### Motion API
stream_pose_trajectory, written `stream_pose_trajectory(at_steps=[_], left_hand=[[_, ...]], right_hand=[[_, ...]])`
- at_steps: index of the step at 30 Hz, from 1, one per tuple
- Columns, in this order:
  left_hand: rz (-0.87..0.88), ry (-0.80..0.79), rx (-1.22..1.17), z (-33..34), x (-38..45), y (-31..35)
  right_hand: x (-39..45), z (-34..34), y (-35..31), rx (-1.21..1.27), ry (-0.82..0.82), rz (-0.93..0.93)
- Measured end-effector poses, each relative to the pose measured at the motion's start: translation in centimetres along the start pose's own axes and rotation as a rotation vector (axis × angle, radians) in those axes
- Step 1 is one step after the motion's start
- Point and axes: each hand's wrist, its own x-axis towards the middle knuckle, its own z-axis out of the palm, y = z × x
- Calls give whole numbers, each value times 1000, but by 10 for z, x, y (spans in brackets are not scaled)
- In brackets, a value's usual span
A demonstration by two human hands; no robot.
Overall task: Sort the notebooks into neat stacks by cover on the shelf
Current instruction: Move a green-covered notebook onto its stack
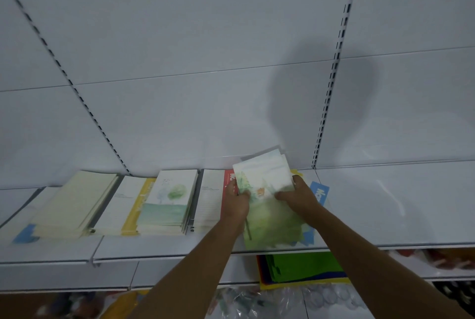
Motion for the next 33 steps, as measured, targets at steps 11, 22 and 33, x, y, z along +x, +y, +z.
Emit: stream_pose_trajectory(at_steps=[11, 22, 33], left_hand=[[-84, 215, -70, -36, 0, -5], [34, 281, -9, -92, -51, -6], [128, 726, -47, -247, -141, -27]], right_hand=[[-3, 40, -18, 0, -151, 35], [-2, 99, -25, 290, -343, 4], [-97, 251, -89, -2, -744, -247]])
